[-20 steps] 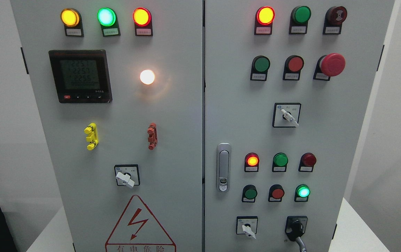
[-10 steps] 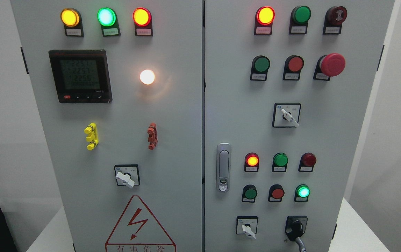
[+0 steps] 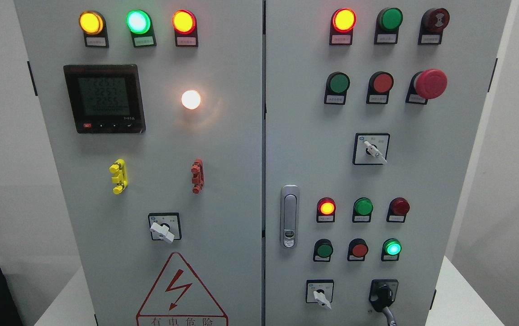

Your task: Trip black knob to open circuit

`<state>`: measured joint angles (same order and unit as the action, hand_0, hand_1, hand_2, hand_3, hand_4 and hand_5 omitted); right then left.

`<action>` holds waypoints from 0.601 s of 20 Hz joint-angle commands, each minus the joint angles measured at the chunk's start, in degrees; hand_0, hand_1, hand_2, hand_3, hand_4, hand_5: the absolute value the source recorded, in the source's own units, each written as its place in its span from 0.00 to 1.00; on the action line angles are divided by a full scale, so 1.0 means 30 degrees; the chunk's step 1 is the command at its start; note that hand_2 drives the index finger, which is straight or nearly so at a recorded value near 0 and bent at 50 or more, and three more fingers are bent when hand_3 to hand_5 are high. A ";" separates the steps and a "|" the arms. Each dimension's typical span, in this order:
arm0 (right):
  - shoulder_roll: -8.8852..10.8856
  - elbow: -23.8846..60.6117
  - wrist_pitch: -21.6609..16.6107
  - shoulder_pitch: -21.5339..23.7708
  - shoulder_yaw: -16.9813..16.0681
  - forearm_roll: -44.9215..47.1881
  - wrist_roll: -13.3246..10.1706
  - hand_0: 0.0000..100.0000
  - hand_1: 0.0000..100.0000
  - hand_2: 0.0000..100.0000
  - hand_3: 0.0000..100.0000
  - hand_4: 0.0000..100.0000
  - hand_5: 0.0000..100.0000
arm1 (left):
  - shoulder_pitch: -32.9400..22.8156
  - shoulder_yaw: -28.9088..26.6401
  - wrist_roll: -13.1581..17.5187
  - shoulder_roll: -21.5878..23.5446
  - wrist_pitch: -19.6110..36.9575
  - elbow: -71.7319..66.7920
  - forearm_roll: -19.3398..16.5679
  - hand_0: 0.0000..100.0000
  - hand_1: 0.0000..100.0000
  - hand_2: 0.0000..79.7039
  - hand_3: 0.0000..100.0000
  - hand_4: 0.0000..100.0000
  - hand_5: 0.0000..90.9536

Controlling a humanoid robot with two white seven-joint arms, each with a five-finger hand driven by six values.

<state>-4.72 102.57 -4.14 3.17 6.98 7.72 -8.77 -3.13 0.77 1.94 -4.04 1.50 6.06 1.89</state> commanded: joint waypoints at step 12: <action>0.0080 0.0760 -0.0319 -0.0472 0.0427 0.0355 0.0580 0.10 0.16 0.07 1.00 1.00 0.99 | 0.0047 -0.0024 -0.0003 -0.0030 0.0029 0.0003 0.0045 0.12 0.39 0.00 0.00 0.00 0.00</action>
<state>-4.53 102.58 -4.14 3.15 6.93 8.67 -8.77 -3.13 0.77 1.94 -4.04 1.50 6.06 1.89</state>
